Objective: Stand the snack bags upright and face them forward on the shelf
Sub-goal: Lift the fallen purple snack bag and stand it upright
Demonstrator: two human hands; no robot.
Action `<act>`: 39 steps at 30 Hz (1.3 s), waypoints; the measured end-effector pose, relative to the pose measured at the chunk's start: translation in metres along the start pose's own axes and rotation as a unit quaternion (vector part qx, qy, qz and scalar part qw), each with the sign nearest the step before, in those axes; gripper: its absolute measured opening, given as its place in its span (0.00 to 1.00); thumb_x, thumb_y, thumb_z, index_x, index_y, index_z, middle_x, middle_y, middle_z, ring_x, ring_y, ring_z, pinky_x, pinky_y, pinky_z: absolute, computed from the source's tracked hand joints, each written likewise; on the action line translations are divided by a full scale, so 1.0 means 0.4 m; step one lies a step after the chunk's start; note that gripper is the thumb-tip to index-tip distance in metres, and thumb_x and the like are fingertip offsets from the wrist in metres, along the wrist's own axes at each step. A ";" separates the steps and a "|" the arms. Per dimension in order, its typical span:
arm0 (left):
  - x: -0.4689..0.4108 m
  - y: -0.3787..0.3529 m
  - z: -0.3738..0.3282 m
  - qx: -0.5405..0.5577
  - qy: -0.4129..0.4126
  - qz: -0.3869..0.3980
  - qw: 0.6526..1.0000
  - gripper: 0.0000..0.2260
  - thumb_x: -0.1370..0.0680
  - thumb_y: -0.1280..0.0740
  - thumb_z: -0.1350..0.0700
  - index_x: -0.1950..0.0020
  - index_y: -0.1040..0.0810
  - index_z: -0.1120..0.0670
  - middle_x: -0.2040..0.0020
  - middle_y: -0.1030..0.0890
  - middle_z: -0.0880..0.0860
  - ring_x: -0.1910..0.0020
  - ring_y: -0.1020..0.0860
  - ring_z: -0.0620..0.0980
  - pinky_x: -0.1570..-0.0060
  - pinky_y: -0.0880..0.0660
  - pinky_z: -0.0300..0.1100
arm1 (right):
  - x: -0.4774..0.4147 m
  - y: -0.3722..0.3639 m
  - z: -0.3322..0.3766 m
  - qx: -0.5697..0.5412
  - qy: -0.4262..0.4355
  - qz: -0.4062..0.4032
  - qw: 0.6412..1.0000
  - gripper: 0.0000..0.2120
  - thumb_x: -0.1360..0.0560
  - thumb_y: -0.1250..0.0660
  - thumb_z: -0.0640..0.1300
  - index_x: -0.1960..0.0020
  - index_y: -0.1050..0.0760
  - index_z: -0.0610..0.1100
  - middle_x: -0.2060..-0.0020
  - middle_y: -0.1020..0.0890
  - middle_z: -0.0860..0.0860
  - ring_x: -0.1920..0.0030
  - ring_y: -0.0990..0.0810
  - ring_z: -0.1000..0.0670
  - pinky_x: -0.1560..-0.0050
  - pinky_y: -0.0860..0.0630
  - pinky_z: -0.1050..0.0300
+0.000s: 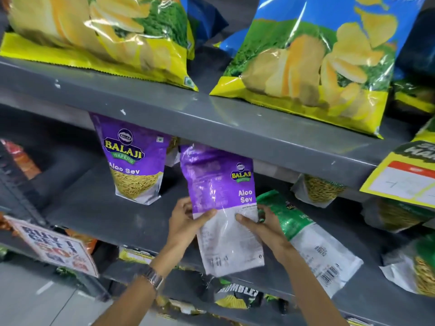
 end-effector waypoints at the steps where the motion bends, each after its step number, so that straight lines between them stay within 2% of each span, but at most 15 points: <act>1: -0.022 -0.004 -0.025 -0.005 -0.020 0.010 1.000 0.22 0.37 0.22 0.61 0.49 0.28 0.51 0.51 0.19 0.53 0.53 0.20 0.50 0.53 0.23 0.45 | -0.007 -0.002 0.022 -0.012 0.011 -0.001 1.000 0.24 0.38 0.21 0.47 0.46 0.27 0.47 0.61 0.17 0.55 0.67 0.19 0.62 0.67 0.24 0.68; 4: -0.097 -0.019 -0.082 -0.033 -0.072 0.035 0.996 0.25 0.36 0.22 0.63 0.44 0.30 0.54 0.48 0.20 0.56 0.50 0.21 0.53 0.50 0.23 0.44 | -0.041 -0.011 0.080 -0.012 0.040 -0.022 0.999 0.27 0.39 0.20 0.47 0.45 0.26 0.42 0.57 0.16 0.50 0.59 0.17 0.52 0.59 0.20 0.58; 9: -0.179 -0.043 -0.113 -0.103 -0.147 0.078 0.981 0.25 0.34 0.24 0.63 0.45 0.33 0.51 0.53 0.23 0.46 0.55 0.23 0.45 0.57 0.26 0.33 | -0.095 -0.029 0.091 -0.026 0.080 -0.083 0.993 0.29 0.42 0.19 0.41 0.47 0.29 0.43 0.53 0.18 0.48 0.55 0.19 0.51 0.51 0.23 0.53; 11: -0.198 -0.046 -0.093 -0.110 -0.155 0.095 0.977 0.24 0.33 0.24 0.63 0.44 0.32 0.52 0.50 0.22 0.49 0.54 0.22 0.47 0.56 0.25 0.35 | -0.101 -0.033 0.075 -0.028 0.075 -0.076 0.994 0.31 0.42 0.19 0.39 0.44 0.29 0.41 0.51 0.18 0.47 0.54 0.19 0.51 0.49 0.22 0.52; 15: -0.216 -0.045 -0.063 -0.095 -0.161 0.104 0.977 0.22 0.32 0.25 0.62 0.43 0.31 0.54 0.46 0.22 0.53 0.49 0.22 0.51 0.54 0.24 0.38 | -0.108 -0.009 0.076 -0.045 0.085 -0.030 0.995 0.32 0.42 0.20 0.33 0.42 0.30 0.38 0.53 0.19 0.50 0.62 0.19 0.65 0.61 0.24 0.70; 16: -0.214 -0.043 -0.058 -0.079 -0.161 0.102 0.978 0.24 0.32 0.25 0.62 0.42 0.32 0.53 0.46 0.22 0.52 0.48 0.22 0.51 0.51 0.24 0.39 | -0.109 0.002 0.088 -0.058 0.093 -0.024 0.994 0.31 0.41 0.21 0.32 0.42 0.30 0.37 0.54 0.19 0.49 0.62 0.19 0.65 0.62 0.25 0.71; 18: -0.195 -0.034 -0.046 -0.045 -0.168 0.072 0.982 0.28 0.32 0.25 0.63 0.37 0.34 0.53 0.43 0.25 0.52 0.45 0.24 0.48 0.45 0.27 0.35 | -0.112 0.026 0.114 -0.109 0.108 -0.022 0.988 0.29 0.41 0.22 0.32 0.43 0.30 0.37 0.52 0.18 0.45 0.55 0.18 0.55 0.58 0.24 0.67; 21: -0.129 -0.030 -0.017 -0.030 -0.194 -0.030 0.980 0.32 0.32 0.25 0.63 0.32 0.36 0.57 0.37 0.30 0.52 0.40 0.28 0.46 0.41 0.32 0.30 | -0.110 0.043 0.154 -0.184 0.136 -0.006 0.973 0.23 0.41 0.24 0.39 0.49 0.28 0.47 0.51 0.18 0.46 0.46 0.20 0.44 0.43 0.24 0.52; 23: -0.075 -0.039 0.008 -0.036 -0.208 -0.100 0.972 0.29 0.32 0.26 0.62 0.34 0.34 0.59 0.39 0.32 0.51 0.43 0.29 0.44 0.44 0.31 0.29 | -0.112 0.037 0.175 -0.191 0.147 0.018 0.970 0.23 0.39 0.24 0.43 0.47 0.26 0.47 0.47 0.18 0.45 0.42 0.20 0.43 0.37 0.26 0.47; 25: -0.029 -0.059 0.033 -0.064 -0.219 -0.139 0.964 0.25 0.30 0.27 0.60 0.37 0.32 0.58 0.43 0.32 0.50 0.48 0.28 0.44 0.47 0.30 0.34 | -0.112 0.023 0.184 -0.185 0.149 0.031 0.971 0.25 0.38 0.24 0.44 0.43 0.25 0.42 0.48 0.17 0.45 0.45 0.18 0.47 0.39 0.24 0.50; 28: 0.007 -0.104 0.075 -0.101 -0.212 -0.119 0.965 0.27 0.29 0.27 0.55 0.35 0.34 0.58 0.44 0.33 0.50 0.47 0.29 0.47 0.47 0.31 0.32 | -0.098 0.007 0.183 -0.192 0.156 -0.014 0.969 0.20 0.33 0.27 0.40 0.43 0.24 0.37 0.52 0.15 0.47 0.52 0.17 0.51 0.50 0.22 0.59; 31: 0.022 -0.133 0.104 -0.112 -0.193 -0.093 0.970 0.36 0.33 0.24 0.54 0.31 0.38 0.57 0.43 0.36 0.50 0.45 0.30 0.47 0.44 0.32 0.36 | -0.065 0.005 0.178 -0.190 0.180 -0.094 0.960 0.11 0.32 0.25 0.39 0.51 0.22 0.45 0.60 0.14 0.54 0.57 0.16 0.54 0.56 0.21 0.60; 34: 0.031 -0.152 0.112 -0.116 -0.224 -0.061 0.966 0.46 0.38 0.21 0.55 0.28 0.44 0.59 0.37 0.39 0.54 0.37 0.39 0.40 0.35 0.41 0.26 | -0.022 -0.005 0.172 -0.093 0.173 -0.192 0.962 0.13 0.36 0.23 0.53 0.57 0.23 0.50 0.61 0.16 0.49 0.58 0.17 0.44 0.52 0.20 0.44; 37: 0.032 -0.168 0.111 -0.122 -0.249 -0.038 0.960 0.52 0.40 0.20 0.51 0.26 0.49 0.60 0.31 0.46 0.57 0.32 0.49 0.31 0.35 0.49 0.21 | 0.032 -0.018 0.179 0.013 0.160 -0.277 0.947 0.19 0.40 0.26 0.63 0.60 0.28 0.53 0.68 0.21 0.57 0.63 0.20 0.50 0.54 0.22 0.46; 39: 0.021 -0.171 0.108 -0.112 -0.256 -0.049 0.959 0.55 0.42 0.21 0.47 0.26 0.50 0.61 0.31 0.48 0.56 0.32 0.52 0.28 0.38 0.47 0.18 | 0.051 -0.033 0.189 0.005 0.164 -0.259 0.952 0.23 0.42 0.25 0.64 0.55 0.28 0.54 0.65 0.20 0.59 0.59 0.18 0.51 0.52 0.22 0.49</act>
Point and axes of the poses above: each hand's wrist, its own x-axis away from the middle knuckle, its own y-axis out of the back of the hand, z = x × y, the point moved 6 cm from there along -x, towards the middle knuckle
